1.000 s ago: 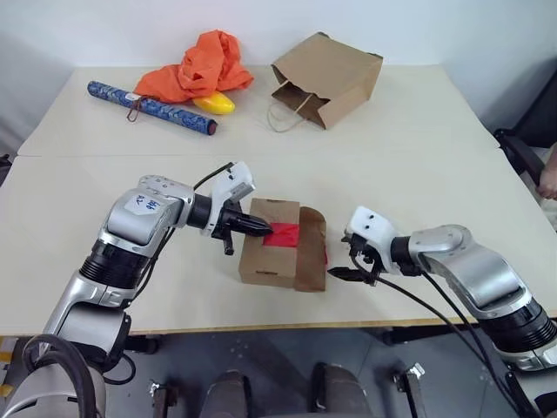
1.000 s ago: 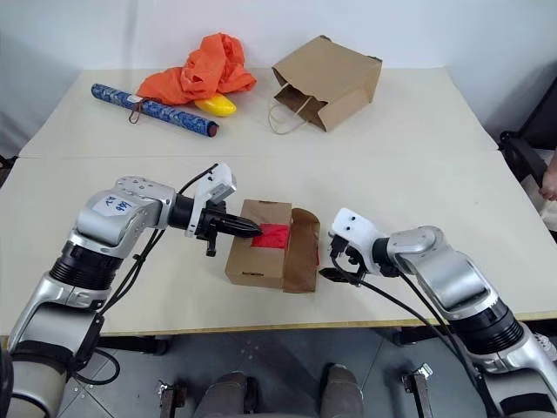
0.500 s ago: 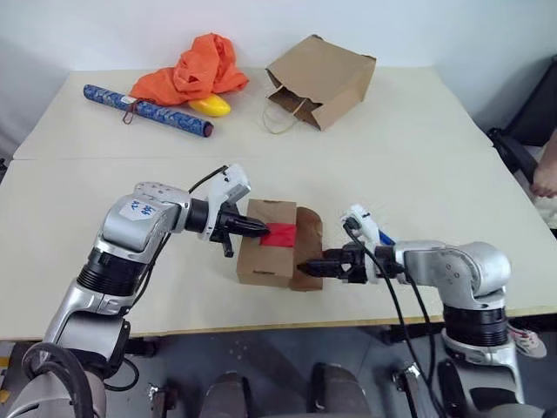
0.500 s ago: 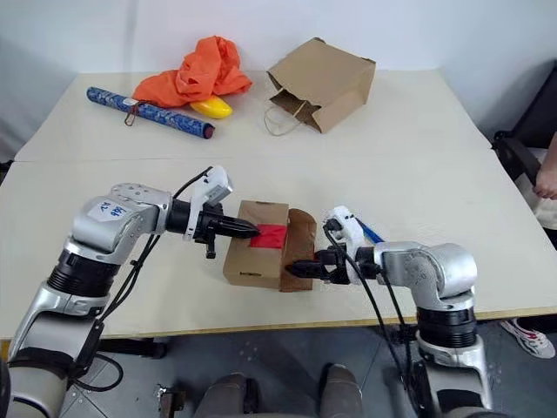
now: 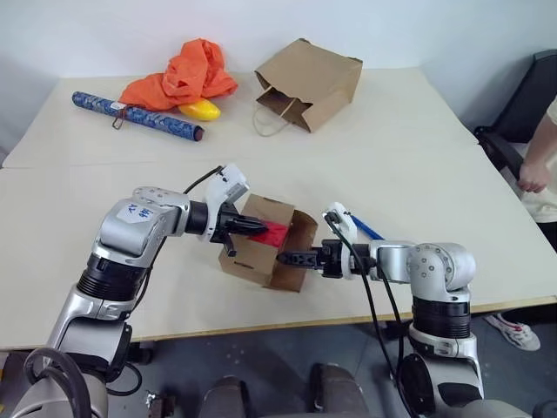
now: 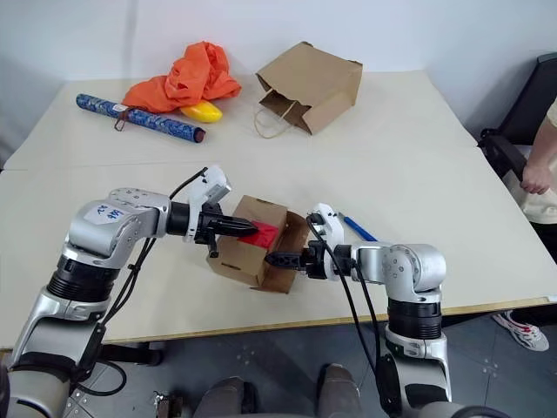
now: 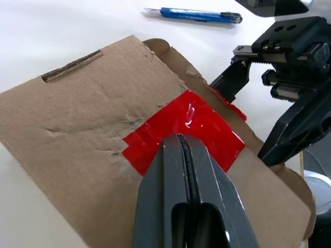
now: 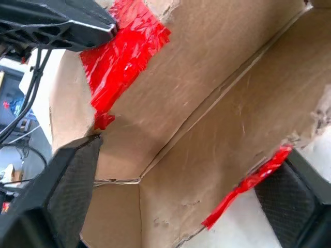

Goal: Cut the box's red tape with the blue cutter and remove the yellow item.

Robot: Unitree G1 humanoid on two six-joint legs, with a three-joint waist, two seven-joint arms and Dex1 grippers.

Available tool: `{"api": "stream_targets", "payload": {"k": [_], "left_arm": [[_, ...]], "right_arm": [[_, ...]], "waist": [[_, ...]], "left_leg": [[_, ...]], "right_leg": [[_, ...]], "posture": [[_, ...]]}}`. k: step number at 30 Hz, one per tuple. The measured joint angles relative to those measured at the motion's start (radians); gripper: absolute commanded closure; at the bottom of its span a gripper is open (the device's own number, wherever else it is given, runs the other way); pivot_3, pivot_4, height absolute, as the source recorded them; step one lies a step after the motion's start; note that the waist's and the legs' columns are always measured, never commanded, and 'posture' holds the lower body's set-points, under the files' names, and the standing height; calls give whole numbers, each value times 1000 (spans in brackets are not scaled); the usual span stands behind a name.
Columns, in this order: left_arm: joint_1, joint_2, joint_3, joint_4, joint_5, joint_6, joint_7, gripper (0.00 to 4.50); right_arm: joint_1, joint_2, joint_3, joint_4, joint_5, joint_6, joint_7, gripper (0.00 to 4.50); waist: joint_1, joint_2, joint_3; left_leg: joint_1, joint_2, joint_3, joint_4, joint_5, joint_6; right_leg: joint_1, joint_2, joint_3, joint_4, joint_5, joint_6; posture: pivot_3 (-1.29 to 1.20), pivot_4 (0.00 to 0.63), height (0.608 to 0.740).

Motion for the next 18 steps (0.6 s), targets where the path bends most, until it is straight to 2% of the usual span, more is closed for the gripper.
{"api": "stream_targets", "payload": {"k": [3, 6, 10, 14, 18], "left_arm": [[0, -1, 0, 0, -4, 0, 2, 4500], [1, -1, 1, 0, -11, -1, 5, 4500], [3, -1, 5, -2, -16, -3, 7, 4500], [13, 0, 10, -9, -22, -4, 11, 4500], [17, 1, 12, -12, -31, -14, 8, 4500]], "right_arm": [[-5, 30, -11, 12, -7, 11, -37, 1923], [-6, 94, -69, 8, -25, 41, -117, 3059], [6, 161, -130, -15, -33, 62, -204, 4301], [25, 235, -202, -77, -24, 67, -308, 4408], [33, 265, -268, -118, 54, 67, -430, 4408]], "waist": [[1, 0, 0], [3, 0, 0], [4, 0, 0], [5, 1, 0], [5, 2, 2]], "left_leg": [[0, 0, 0, 0, 0, 0], [-2, 0, 0, 0, 0, 0], [-4, 0, 0, 0, 0, 0], [-4, 0, 0, 0, 0, 0], [-5, 0, 0, 0, 0, 0]], "right_leg": [[0, 0, 0, 0, 0, 0], [-2, 0, 0, 0, 0, 0], [-3, 0, 0, 0, 0, 0], [-3, 0, 0, 0, 0, 0], [-3, 0, 0, -1, 0, 0]], "posture": [[0, 150, 740], [0, 150, 740], [0, 150, 740], [0, 150, 740], [0, 150, 740]]}}
